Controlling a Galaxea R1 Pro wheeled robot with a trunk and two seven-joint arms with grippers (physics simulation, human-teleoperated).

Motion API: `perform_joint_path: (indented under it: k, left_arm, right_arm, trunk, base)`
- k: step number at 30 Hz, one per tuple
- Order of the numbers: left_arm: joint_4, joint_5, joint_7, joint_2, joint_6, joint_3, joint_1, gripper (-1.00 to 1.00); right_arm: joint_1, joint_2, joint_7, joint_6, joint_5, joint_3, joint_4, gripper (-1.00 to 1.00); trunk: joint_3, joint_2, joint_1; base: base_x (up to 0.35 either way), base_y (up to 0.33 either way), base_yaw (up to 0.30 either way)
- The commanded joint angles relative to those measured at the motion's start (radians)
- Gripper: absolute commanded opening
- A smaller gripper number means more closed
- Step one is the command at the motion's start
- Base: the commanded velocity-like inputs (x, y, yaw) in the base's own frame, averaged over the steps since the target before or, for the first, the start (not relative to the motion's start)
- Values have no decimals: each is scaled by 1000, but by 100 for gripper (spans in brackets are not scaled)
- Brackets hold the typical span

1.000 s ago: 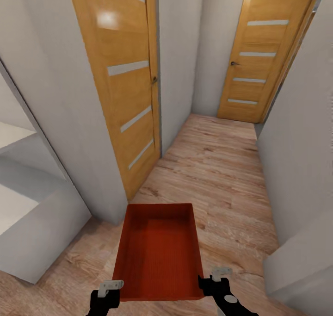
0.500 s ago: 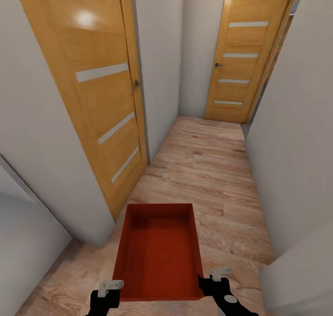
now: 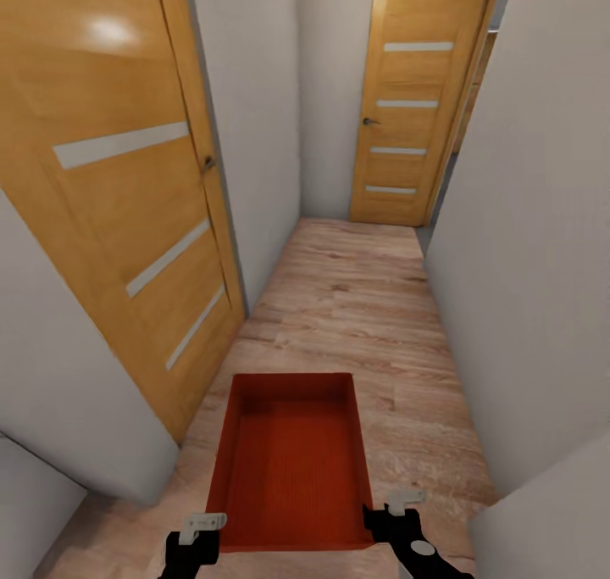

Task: Move the two storage containers from the living room to the garage. In the garage, place one container on the floor and stack the other container on top of it (either order is fine).

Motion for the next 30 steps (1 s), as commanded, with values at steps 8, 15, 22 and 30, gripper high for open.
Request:
perform_joint_path:
  k: [8,15,22,30]
  left_arm:
    - [-1,10,8,1,-3,16,0,-100]
    - [-1,10,8,1,-3,16,0,-100]
    - [-1,10,8,1,-3,16,0,-100]
    - [-1,10,9,1,-3,17,0,-100]
  right_arm:
    - [-1,-16,-11,-4,-1,-9,2,-100]
    - [-1,-16,-11,-4,-1,-9,2,-100]
    - [-1,-16,-11,-4,-1,-9,2,-100]
    - [-1,-16,-11,-4,-1,-9,2,-100]
  trunk:
    - [0,0,1]
    - [2,0,1]
    - [6,0,1]
    - [6,0,1]
  base:
    - [343,0,-83]
    - [343,0,-98]
    - [343,0,-172]
    - [343,0,-17]
